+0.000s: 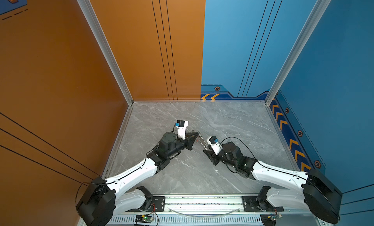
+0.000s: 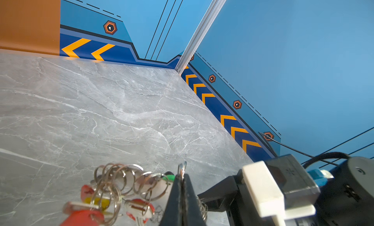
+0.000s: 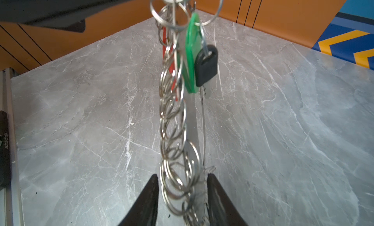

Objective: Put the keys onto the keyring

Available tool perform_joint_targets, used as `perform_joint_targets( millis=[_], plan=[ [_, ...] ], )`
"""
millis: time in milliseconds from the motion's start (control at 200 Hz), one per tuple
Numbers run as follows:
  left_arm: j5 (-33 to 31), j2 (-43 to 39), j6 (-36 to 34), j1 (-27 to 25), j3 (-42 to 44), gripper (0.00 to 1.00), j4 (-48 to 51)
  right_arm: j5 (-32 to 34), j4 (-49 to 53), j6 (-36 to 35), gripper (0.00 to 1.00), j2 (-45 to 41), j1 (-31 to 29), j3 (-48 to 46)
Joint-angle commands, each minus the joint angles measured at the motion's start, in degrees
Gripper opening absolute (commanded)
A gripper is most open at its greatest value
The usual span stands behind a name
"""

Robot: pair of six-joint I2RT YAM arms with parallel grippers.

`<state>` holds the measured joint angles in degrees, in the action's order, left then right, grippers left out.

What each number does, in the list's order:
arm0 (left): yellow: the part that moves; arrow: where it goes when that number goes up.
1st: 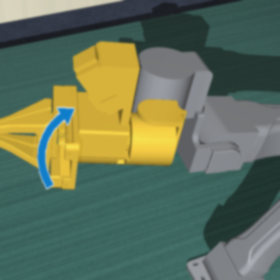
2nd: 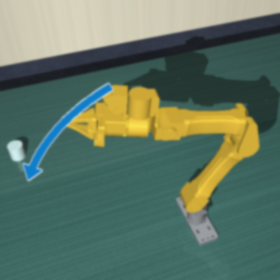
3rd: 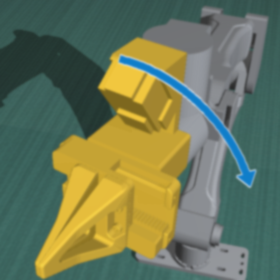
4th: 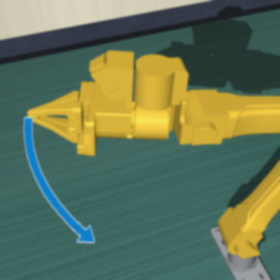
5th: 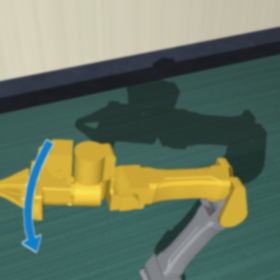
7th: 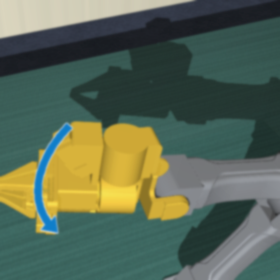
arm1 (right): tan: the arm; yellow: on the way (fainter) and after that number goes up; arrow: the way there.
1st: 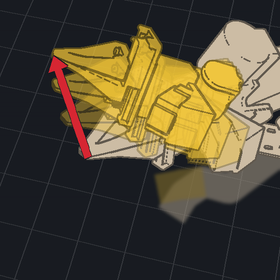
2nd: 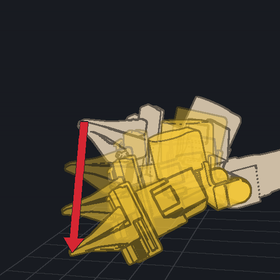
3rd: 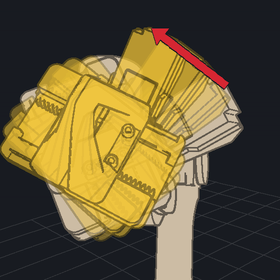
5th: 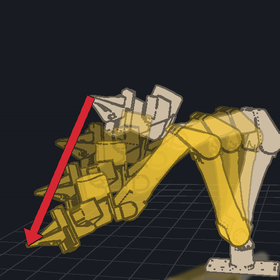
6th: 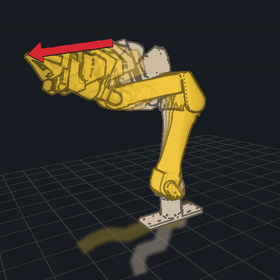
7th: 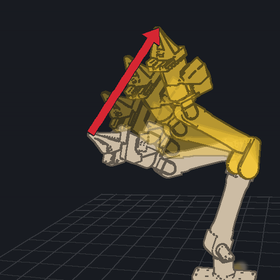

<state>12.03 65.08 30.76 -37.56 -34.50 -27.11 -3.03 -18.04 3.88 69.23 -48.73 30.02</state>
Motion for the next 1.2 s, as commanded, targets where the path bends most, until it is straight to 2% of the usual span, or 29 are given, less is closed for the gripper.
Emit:
perform_joint_targets(
  millis=[0, 135, 330, 581, 741, 951, 1021, 1191],
  plan=[
    [0.68, -1.18, 0.55, 0.32, -2.28, 0.0, -1.71, -1.28, 0.06, 0.08, 0.43, 1.31, 0.36, -0.06],
    [1.27, -1.18, 0.35, 0.12, -2.51, 0.0, -1.71, -1.36, -1.29, 0.21, 0.46, 2.04, 0.39, 0.23],
    [2.5, -0.4, 0.39, 0.05, -3.12, 0.0, -1.73, -1.05, -1.94, -0.53, 0.46, 2.77, 0.39, 1.01],
    [1.87, 0.57, 0.53, 0.04, -3.58, 0.0, -1.73, -0.58, -1.03, -1.1, 0.19, 2.89, 0.37, 1.45],
    [1.11, 1.17, 0.62, 0.34, -3.9, 0.0, -0.75, -0.57, -0.95, -0.62, 0.08, 2.69, 0.3, 1.31],
    [1.6, 2.03, 0.61, 0.47, -4.26, 0.0, -0.4, -0.99, -2.29, 1.82, 0.0, 2.64, 0.21, 1.25],
    [1.86, 2.31, 0.62, 0.56, -4.2, 0.0, -0.37, -1.56, -2.97, 3.44, 0.0, 2.66, 0.27, 1.29],
    [1.89, 2.27, 0.68, 1.06, -3.75, 0.11, 0.18, -1.41, -3.84, 8.57, 0.0, 2.14, 0.48, 1.02]
  ],
)
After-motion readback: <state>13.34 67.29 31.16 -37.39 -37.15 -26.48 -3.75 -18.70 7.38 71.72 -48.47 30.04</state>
